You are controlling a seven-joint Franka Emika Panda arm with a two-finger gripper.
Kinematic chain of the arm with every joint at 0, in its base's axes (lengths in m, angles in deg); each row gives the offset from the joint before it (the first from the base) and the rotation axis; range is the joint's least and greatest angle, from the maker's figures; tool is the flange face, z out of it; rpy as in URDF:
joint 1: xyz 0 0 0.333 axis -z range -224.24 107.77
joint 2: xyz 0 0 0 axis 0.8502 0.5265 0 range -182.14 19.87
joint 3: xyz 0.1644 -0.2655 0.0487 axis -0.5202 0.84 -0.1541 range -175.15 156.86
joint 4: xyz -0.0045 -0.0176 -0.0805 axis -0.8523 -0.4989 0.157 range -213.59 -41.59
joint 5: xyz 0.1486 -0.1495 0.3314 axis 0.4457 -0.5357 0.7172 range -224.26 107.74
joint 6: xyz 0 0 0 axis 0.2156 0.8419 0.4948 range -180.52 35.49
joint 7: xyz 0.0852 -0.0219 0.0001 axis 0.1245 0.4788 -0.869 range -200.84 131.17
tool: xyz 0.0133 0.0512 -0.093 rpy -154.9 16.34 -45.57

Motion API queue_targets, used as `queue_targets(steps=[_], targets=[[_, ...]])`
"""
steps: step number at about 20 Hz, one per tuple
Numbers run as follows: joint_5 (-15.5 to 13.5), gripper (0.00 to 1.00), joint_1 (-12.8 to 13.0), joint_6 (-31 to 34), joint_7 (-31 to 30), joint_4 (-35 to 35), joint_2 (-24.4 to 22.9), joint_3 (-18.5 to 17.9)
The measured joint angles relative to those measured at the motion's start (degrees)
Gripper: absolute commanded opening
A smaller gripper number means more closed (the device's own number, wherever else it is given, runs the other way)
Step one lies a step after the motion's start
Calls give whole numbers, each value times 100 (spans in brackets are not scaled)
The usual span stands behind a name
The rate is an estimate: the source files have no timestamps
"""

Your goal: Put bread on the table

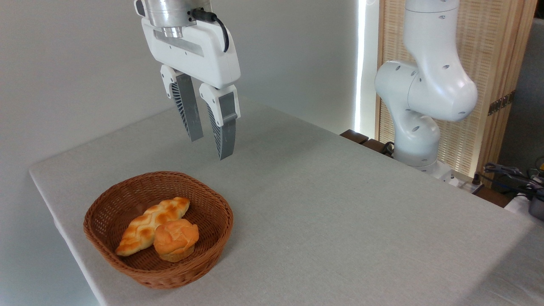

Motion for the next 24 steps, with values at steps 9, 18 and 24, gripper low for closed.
queue_targets(steps=[9,18,24], targets=[[0,100,0,0,0,-2,0,0],[0,100,0,-2,0,-2,0,1],[0,100,0,-298,0,-15,15,0]])
